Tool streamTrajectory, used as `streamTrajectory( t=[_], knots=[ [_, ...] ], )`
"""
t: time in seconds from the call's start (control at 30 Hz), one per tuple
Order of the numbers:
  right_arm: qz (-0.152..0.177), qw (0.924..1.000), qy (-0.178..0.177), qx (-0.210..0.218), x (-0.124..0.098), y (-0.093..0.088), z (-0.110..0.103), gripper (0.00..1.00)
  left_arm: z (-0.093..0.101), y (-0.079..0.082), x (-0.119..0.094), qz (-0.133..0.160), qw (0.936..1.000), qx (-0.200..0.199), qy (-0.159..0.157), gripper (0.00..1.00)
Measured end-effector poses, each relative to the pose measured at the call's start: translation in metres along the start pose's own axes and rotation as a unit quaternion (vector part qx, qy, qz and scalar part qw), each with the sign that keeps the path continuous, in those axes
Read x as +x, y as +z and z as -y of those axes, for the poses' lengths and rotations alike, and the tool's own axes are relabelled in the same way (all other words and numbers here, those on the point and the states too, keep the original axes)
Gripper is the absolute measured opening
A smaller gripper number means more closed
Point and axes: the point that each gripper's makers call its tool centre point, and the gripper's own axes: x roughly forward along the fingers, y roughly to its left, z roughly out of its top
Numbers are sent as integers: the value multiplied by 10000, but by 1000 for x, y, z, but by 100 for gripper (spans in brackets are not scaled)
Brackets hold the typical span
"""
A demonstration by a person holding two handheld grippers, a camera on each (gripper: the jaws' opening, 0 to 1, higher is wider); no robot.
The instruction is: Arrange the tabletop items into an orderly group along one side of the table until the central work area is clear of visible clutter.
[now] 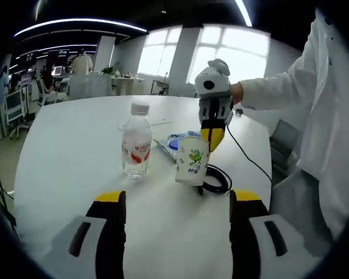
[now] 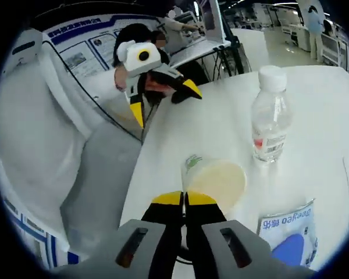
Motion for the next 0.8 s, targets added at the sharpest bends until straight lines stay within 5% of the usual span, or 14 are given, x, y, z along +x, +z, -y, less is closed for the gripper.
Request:
streamTrajectory(
  t=[0.2,0.47,0.8],
  knots=[
    [-449,9955,-771,-307,-18,-3,11,0,2,5,-2,57,10000,52,-20,73],
    [-1043,9789,-1415,-1046,-34,3,25,0,4,8,-4,116,9999,58,-20,74],
    [-1973,9381,-1883,-2136,-33,-1,53,0,5,5,-5,118,9999,50,-33,73]
  ],
)
